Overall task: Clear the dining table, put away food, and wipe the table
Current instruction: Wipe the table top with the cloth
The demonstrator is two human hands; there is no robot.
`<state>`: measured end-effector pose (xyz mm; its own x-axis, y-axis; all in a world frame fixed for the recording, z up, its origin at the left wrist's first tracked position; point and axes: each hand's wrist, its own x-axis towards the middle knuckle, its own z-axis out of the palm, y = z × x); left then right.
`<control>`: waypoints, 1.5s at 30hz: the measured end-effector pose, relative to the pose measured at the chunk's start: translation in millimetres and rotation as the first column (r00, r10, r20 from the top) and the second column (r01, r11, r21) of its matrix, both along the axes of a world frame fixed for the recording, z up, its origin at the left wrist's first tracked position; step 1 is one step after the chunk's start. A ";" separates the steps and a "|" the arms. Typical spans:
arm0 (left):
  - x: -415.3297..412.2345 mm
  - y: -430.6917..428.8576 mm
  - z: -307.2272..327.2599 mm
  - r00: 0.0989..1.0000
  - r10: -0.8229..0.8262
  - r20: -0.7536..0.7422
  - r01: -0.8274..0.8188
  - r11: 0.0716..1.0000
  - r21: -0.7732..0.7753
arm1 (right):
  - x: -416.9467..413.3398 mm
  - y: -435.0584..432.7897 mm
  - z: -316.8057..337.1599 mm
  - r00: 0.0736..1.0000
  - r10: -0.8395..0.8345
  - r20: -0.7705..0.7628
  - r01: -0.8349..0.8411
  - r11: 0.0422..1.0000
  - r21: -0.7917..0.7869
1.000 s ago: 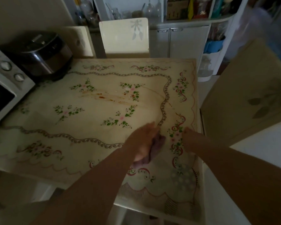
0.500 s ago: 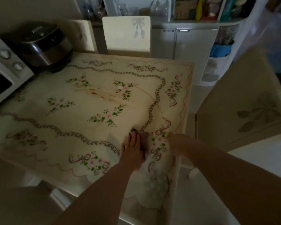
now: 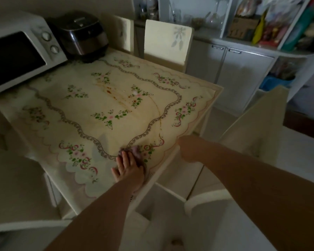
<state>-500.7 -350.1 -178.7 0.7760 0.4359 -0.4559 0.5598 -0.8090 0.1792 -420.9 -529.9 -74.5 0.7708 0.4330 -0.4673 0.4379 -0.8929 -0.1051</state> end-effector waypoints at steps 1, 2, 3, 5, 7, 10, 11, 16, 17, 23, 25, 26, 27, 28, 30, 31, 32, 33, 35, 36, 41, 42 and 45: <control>3.3 -2.2 -0.9 1.000 0.016 0.011 -0.016 1.000 0.007 | 7.5 -4.2 -1.1 0.999 0.027 0.020 -0.028 1.000 0.002; 6.8 -3.5 -1.8 1.000 0.025 0.018 -0.025 0.999 0.019 | 14.7 -7.4 -2.8 0.998 0.059 0.034 -0.059 0.998 -0.001; 12.6 -7.3 -3.1 0.998 0.047 0.032 -0.047 0.999 0.023 | 23.8 -12.0 -4.2 0.994 0.097 0.046 -0.097 0.995 0.000; 23.3 -12.6 -4.1 0.995 0.083 0.055 -0.085 0.996 0.034 | 38.6 -20.0 -9.0 0.987 0.156 0.046 -0.157 0.988 0.009; 38.8 -20.8 -6.6 0.990 0.115 0.080 -0.120 0.991 0.058 | 58.4 -31.2 -11.3 0.976 0.215 0.046 -0.214 0.977 -0.016; 67.1 -38.2 -9.7 0.982 0.145 0.119 -0.155 0.985 0.081 | 94.5 -49.9 -11.6 0.966 0.260 0.000 -0.260 0.965 -0.024; 76.4 -44.3 -10.3 0.980 0.151 0.129 -0.162 0.983 0.083 | 106.4 -54.8 -9.0 0.958 0.287 -0.015 -0.287 0.957 -0.046; 128.5 -76.0 -12.7 0.965 0.232 0.121 -0.241 0.968 0.064 | 180.9 -87.3 -12.5 0.898 0.439 -0.036 -0.439 0.885 -0.158; 137.7 -78.1 -11.7 0.963 0.241 0.119 -0.250 0.967 0.059 | 193.4 -92.9 -11.2 0.900 0.434 -0.036 -0.434 0.888 -0.151; 167.9 -97.9 -12.4 0.935 0.340 0.097 -0.346 0.937 0.056 | 256.1 -115.4 -18.9 0.900 0.426 -0.087 -0.434 0.892 -0.123; 177.5 -104.6 -14.3 0.911 0.401 0.095 -0.407 0.912 0.056 | 278.0 -116.1 -28.4 0.882 0.457 -0.114 -0.469 0.875 -0.117; 182.0 -107.4 -14.7 0.901 0.424 0.095 -0.430 0.901 0.054 | 288.5 -115.7 -34.2 0.872 0.476 -0.116 -0.488 0.865 -0.120; 189.7 -112.5 -15.0 0.885 0.455 0.099 -0.461 0.886 0.051 | 302.6 -115.0 -39.7 0.855 0.505 -0.116 -0.517 0.846 -0.129; 196.8 -117.7 -14.5 0.871 0.482 0.096 -0.488 0.871 0.051 | 316.2 -115.1 -45.8 0.836 0.537 -0.113 -0.549 0.825 -0.136; 210.5 -127.7 -12.5 0.846 0.528 0.080 -0.533 0.844 0.063 | 340.8 -113.6 -55.3 0.794 0.599 -0.099 -0.607 0.787 -0.109; 219.0 -133.8 -12.2 0.827 0.557 0.068 -0.561 0.825 0.066 | 352.7 -112.7 -58.0 0.765 0.638 -0.089 -0.644 0.760 -0.088; 228.2 -140.4 -11.0 0.806 0.590 0.057 -0.592 0.803 0.061 | 362.0 -112.9 -60.3 0.735 0.673 -0.080 -0.678 0.732 -0.072; 239.8 -149.4 -9.4 0.771 0.634 0.053 -0.636 0.770 0.050 | 371.4 -114.0 -62.5 0.698 0.713 -0.072 -0.716 0.695 -0.061; 261.0 -163.1 -5.2 0.707 0.705 0.052 -0.706 0.708 0.018 | 376.1 -116.3 -66.9 0.638 0.768 -0.055 -0.770 0.636 -0.057; 271.6 -168.3 -3.5 0.686 0.726 0.049 -0.727 0.686 0.007 | 376.8 -117.0 -68.6 0.612 0.789 -0.053 -0.791 0.609 -0.062; 303.0 -182.2 -2.9 0.616 0.787 0.028 -0.787 0.617 -0.014 | 402.2 -99.4 -60.4 0.538 0.841 -0.062 -0.843 0.538 -0.016; 303.4 -181.1 -3.9 0.610 0.792 0.022 -0.792 0.610 -0.004 | 407.5 -94.6 -58.3 0.542 0.839 -0.051 -0.840 0.543 0.015; 306.2 -176.4 -6.2 0.588 0.809 0.027 -0.809 0.587 0.014 | 424.8 -79.3 -61.1 0.552 0.833 0.037 -0.833 0.548 0.074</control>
<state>-194.4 -526.5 -185.0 0.1052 0.8973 -0.4288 0.9828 -0.0280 0.1826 3.9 -609.1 -135.6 0.0451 0.9134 -0.4046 0.9810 -0.1170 -0.1549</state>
